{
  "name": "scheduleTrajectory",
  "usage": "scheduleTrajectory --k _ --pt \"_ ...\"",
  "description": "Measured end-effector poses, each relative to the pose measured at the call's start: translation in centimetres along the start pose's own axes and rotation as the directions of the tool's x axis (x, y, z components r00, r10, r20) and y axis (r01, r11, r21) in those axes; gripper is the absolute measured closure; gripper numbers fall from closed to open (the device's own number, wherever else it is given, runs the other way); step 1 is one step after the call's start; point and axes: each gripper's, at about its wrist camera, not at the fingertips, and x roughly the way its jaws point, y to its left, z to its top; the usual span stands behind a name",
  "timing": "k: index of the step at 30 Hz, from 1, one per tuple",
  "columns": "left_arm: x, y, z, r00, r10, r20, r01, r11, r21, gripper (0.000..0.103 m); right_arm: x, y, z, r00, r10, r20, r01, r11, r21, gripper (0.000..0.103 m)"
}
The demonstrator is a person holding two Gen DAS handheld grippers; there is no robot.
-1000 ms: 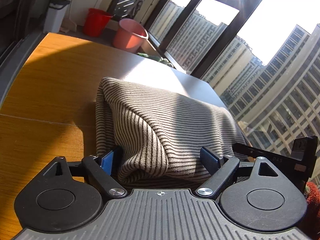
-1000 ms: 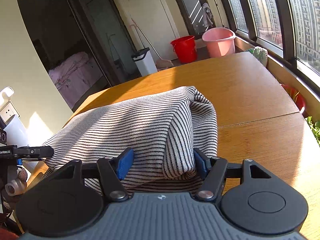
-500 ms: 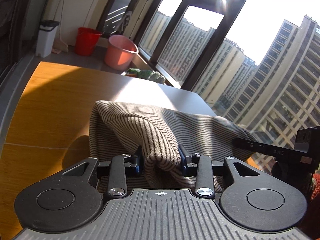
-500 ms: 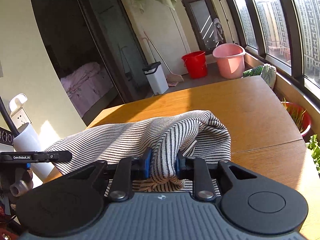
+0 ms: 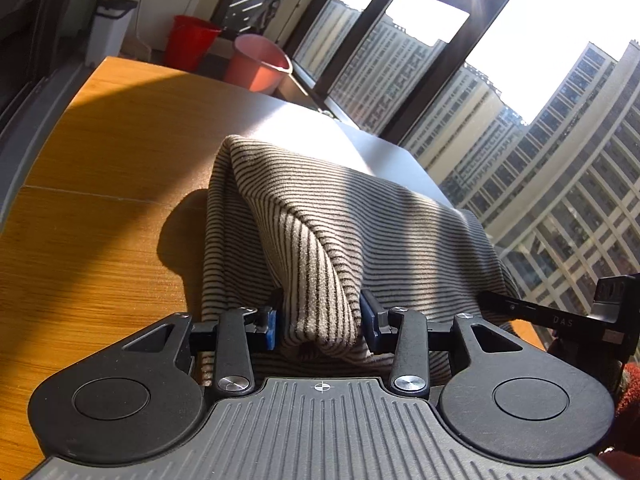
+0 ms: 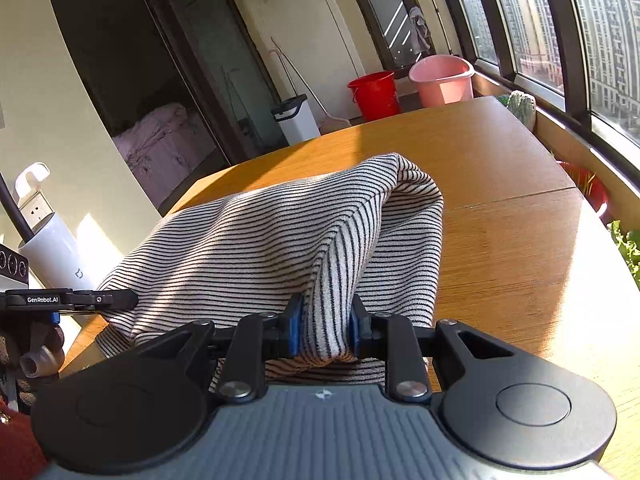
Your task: Fold clothes
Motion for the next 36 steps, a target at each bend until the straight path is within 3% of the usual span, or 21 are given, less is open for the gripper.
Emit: scheduleTrajectory --k 4,6,8,9,10,11,14,17,20,24,29,33,36 --pt "-0.7 0.2 0.2 1.000 0.005 0.005 -0.005 1.000 0.005 0.059 -0.5 0.3 -0.1 1.000 0.005 -0.009 -0.005 1.000 -0.014 0.080" --pt "-1.8 -0.4 0.7 0.999 0.010 0.041 -0.011 0.999 0.032 0.058 -0.9 0.7 0.2 1.000 -0.012 -0.009 0.012 0.998 -0.058 0.073" --pt "-3.0 -1.0 1.3 0.996 0.012 0.085 -0.017 0.998 0.059 0.043 -1.6 1.1 0.6 0.999 -0.037 0.011 0.038 0.993 -0.113 0.050" --pt "-3.4 -1.3 1.7 0.995 0.002 0.100 -0.008 0.998 0.057 0.038 -1.9 1.2 0.9 0.999 -0.042 0.034 0.046 0.990 -0.131 0.021" --pt "-3.8 -1.6 2.0 0.993 -0.008 0.116 0.002 0.998 0.056 0.029 -2.3 1.3 1.3 0.997 -0.045 0.060 0.054 0.988 -0.148 0.002" --pt "-4.0 -2.0 2.2 0.992 -0.024 0.123 0.017 0.998 0.052 0.026 -2.1 1.6 1.9 0.996 -0.036 0.079 0.048 0.986 -0.159 0.000" --pt "-3.2 -3.0 2.3 0.990 -0.108 0.092 0.105 0.994 0.033 0.016 -1.4 2.3 3.7 0.991 0.001 0.131 0.024 0.981 -0.191 0.000" --pt "-0.4 -4.2 1.3 0.987 -0.159 -0.004 0.159 0.987 0.036 0.007 -0.6 3.0 5.5 0.983 0.040 0.181 0.001 0.975 -0.224 0.000" --pt "2.4 -5.0 0.1 0.982 -0.167 -0.091 0.171 0.984 0.041 0.004 2.8 2.9 6.9 0.987 0.120 0.108 -0.101 0.981 -0.168 0.000" --pt "3.4 -5.4 -0.1 0.990 -0.123 -0.075 0.130 0.986 0.102 0.002 7.0 1.2 6.5 0.994 0.111 0.017 -0.110 0.992 -0.069 0.000" --pt "4.6 -5.0 1.0 0.994 -0.090 -0.056 0.097 0.986 0.134 0.002 6.3 0.8 5.2 0.991 0.120 0.063 -0.117 0.992 -0.042 0.000" --pt "6.7 -4.3 3.0 0.998 -0.049 -0.027 0.053 0.986 0.156 0.002 5.2 0.0 3.6 0.983 0.168 0.078 -0.172 0.984 0.040 0.000" --pt "8.0 -3.4 4.7 0.999 -0.042 -0.011 0.043 0.990 0.132 0.002 4.4 0.2 2.1 0.976 0.199 0.085 -0.202 0.979 0.030 0.000"
